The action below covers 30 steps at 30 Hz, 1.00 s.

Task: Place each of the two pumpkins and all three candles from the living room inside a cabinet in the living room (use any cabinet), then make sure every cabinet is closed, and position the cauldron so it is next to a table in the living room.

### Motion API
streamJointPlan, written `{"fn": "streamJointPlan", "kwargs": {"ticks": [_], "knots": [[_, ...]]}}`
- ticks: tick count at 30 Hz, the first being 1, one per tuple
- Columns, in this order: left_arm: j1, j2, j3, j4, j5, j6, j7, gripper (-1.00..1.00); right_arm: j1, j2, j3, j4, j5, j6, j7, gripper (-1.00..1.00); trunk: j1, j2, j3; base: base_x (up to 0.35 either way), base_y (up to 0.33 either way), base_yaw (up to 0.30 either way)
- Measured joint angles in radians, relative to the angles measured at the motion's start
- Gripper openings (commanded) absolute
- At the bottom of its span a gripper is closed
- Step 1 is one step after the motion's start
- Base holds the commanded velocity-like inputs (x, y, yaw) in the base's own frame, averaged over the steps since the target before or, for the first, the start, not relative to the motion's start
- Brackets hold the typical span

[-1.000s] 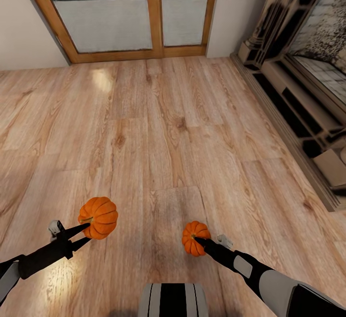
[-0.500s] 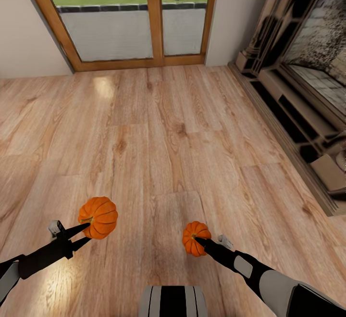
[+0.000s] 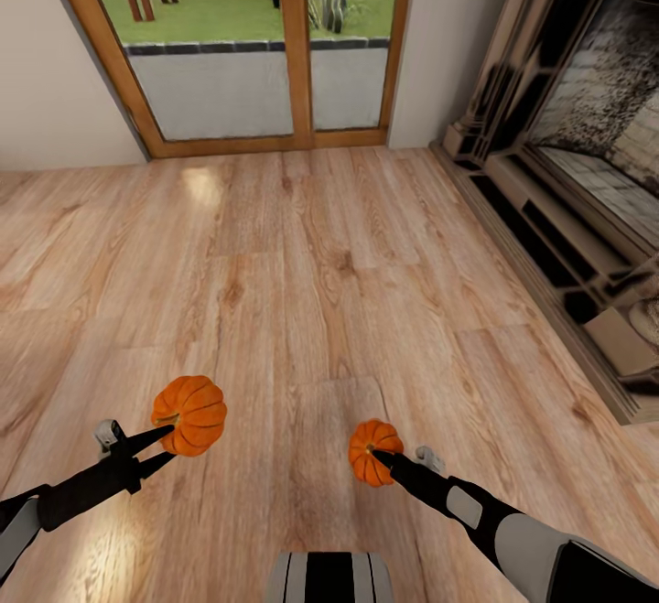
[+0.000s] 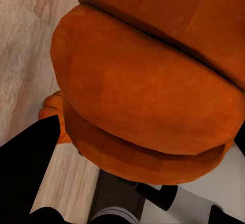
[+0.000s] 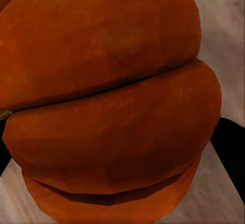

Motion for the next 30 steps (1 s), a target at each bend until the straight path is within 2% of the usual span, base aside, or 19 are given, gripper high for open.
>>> {"fn": "streamJointPlan", "kwargs": {"ticks": [23,30], "knots": [[0.000,-0.006,-0.008,0.000,-0.008,-0.002,0.015,-1.00,0.000,0.001,-0.001,-0.001,-0.001,-0.002,0.036,-1.00,-0.010,0.005,0.089,0.000,0.000,-0.001],[0.000,-0.007,-0.011,0.001,-0.007,-0.001,0.016,-1.00,0.000,0.001,-0.001,0.001,-0.001,-0.002,0.037,-1.00,-0.014,0.007,0.121,0.000,0.000,-0.179]]}}
